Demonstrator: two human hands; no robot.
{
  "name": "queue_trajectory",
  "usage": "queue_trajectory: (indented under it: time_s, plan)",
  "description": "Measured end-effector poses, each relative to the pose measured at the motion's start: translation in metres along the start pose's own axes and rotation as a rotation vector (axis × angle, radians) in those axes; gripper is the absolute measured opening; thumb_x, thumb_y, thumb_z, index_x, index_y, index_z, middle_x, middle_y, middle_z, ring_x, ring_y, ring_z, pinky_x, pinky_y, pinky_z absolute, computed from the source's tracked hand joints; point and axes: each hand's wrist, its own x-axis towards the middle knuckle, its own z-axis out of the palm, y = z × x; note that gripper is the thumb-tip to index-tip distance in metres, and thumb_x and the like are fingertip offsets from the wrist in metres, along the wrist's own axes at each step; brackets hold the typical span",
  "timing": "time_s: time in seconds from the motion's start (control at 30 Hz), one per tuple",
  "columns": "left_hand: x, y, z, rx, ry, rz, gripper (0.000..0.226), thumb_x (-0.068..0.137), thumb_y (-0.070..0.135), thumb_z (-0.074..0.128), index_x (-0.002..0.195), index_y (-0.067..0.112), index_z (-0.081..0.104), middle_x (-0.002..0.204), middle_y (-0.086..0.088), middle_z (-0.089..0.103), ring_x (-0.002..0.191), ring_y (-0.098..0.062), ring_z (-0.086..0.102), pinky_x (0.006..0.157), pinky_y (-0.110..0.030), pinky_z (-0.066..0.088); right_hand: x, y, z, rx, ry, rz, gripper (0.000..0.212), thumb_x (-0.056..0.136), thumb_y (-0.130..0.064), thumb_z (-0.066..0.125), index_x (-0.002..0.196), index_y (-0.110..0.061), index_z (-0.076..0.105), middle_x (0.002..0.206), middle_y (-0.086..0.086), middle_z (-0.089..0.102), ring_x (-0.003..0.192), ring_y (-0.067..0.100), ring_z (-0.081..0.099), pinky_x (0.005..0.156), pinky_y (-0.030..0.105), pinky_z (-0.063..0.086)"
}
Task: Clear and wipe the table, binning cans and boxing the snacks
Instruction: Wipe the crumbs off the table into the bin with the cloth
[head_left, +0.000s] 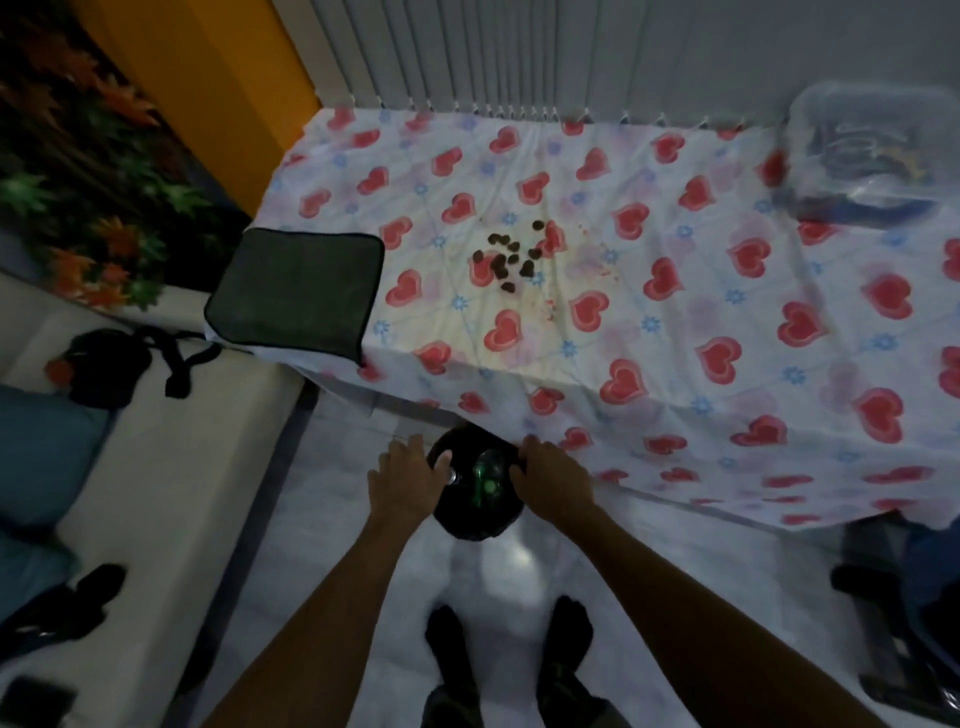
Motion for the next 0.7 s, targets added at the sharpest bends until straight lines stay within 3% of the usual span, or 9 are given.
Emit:
queue_trajectory:
  time_s: [0.23, 0.4, 0.7]
  plan:
    - [0.075, -0.059, 0.097, 0.026, -0.097, -0.072, 0.064, 0.101, 0.060, 0.037, 0.145, 0.014, 0.042, 0.142, -0.016, 0.049, 0.128, -0.034, 0.050, 0.103, -0.048, 0.041, 0.049, 0.044, 0.123, 0.057, -0.139, 0.178, 0.041, 0.098, -0.037, 0.048, 0.133, -0.015, 0.049, 0.111, 0.006, 0.064, 0.099, 0.024, 0.064, 0.082, 0.035, 0.054]
    - [0.143, -0.090, 0.183, 0.005, -0.161, -0.071, 0.067, 0.100, 0.060, 0.040, 0.146, 0.012, 0.040, 0.142, -0.018, 0.048, 0.128, -0.036, 0.052, 0.102, -0.049, 0.043, 0.098, 0.088, 0.199, 0.058, -0.143, 0.274, 0.037, 0.097, -0.036, 0.050, 0.126, -0.014, 0.048, 0.116, 0.009, 0.062, 0.104, 0.029, 0.064, 0.084, 0.039, 0.054]
    - [0.220, -0.123, 0.294, -0.035, -0.185, -0.048, 0.069, 0.098, 0.055, 0.051, 0.147, 0.007, 0.036, 0.139, -0.023, 0.047, 0.126, -0.042, 0.051, 0.101, -0.053, 0.045, 0.163, 0.143, 0.298, 0.012, -0.146, 0.359, 0.049, 0.098, -0.032, 0.051, 0.138, -0.008, 0.036, 0.126, 0.019, 0.054, 0.113, 0.039, 0.059, 0.089, 0.047, 0.053]
